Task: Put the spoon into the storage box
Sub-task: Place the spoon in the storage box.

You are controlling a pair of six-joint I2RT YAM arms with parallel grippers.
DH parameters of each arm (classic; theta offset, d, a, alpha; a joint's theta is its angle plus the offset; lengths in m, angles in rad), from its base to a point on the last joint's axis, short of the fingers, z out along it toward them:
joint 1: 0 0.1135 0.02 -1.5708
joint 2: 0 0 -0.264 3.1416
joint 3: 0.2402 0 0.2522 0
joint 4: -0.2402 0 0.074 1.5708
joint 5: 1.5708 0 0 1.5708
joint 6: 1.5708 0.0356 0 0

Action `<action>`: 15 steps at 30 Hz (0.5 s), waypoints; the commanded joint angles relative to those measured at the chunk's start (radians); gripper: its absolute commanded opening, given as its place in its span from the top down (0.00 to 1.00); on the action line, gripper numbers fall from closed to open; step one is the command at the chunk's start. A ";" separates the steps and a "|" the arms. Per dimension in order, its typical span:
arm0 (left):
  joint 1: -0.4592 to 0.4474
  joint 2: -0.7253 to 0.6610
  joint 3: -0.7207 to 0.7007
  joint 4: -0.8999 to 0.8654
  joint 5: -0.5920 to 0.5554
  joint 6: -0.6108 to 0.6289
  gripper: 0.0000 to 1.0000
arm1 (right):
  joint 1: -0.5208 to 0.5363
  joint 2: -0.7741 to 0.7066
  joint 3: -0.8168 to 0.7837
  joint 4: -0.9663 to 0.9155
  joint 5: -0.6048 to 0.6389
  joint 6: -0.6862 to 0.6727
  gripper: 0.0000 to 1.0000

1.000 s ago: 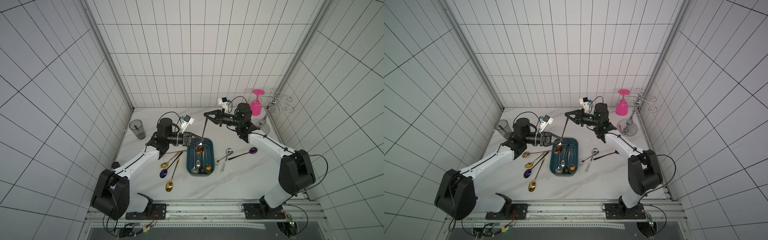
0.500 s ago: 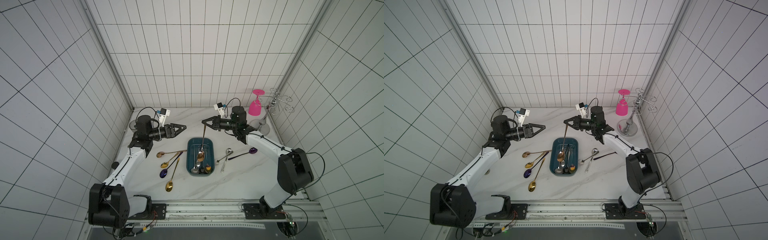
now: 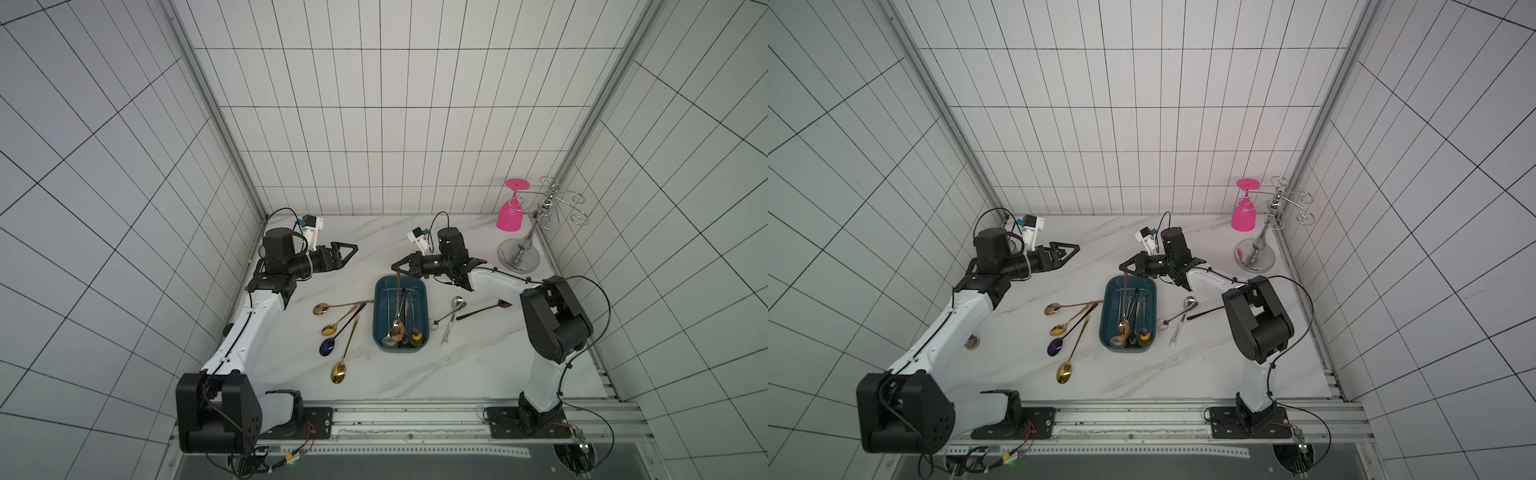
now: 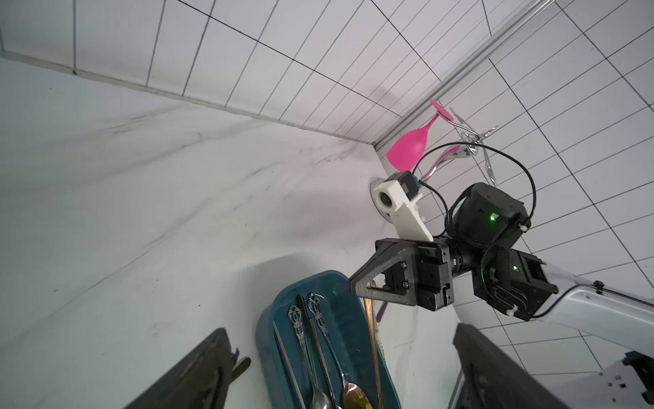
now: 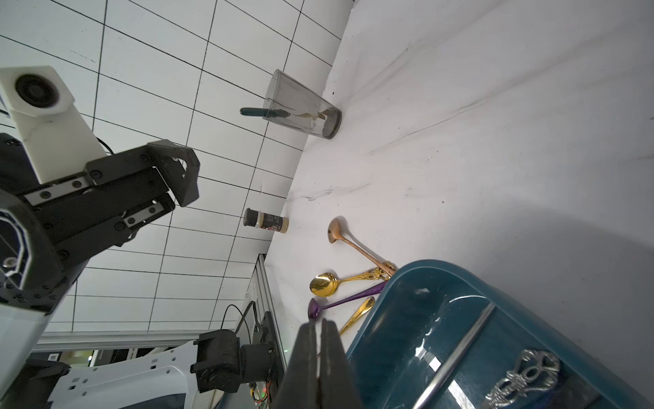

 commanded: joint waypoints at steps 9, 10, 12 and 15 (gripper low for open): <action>0.011 -0.016 0.041 -0.091 -0.121 0.106 0.01 | 0.041 0.099 0.021 0.104 0.013 -0.013 0.96; 0.013 -0.015 0.041 -0.092 -0.121 0.107 0.01 | 0.042 0.101 0.021 0.108 0.015 -0.011 0.95; 0.014 -0.015 0.042 -0.092 -0.120 0.109 0.01 | 0.045 0.104 0.019 0.116 0.017 -0.008 0.91; 0.014 -0.015 0.042 -0.096 -0.121 0.117 0.01 | 0.044 0.092 0.012 0.118 0.027 -0.013 0.84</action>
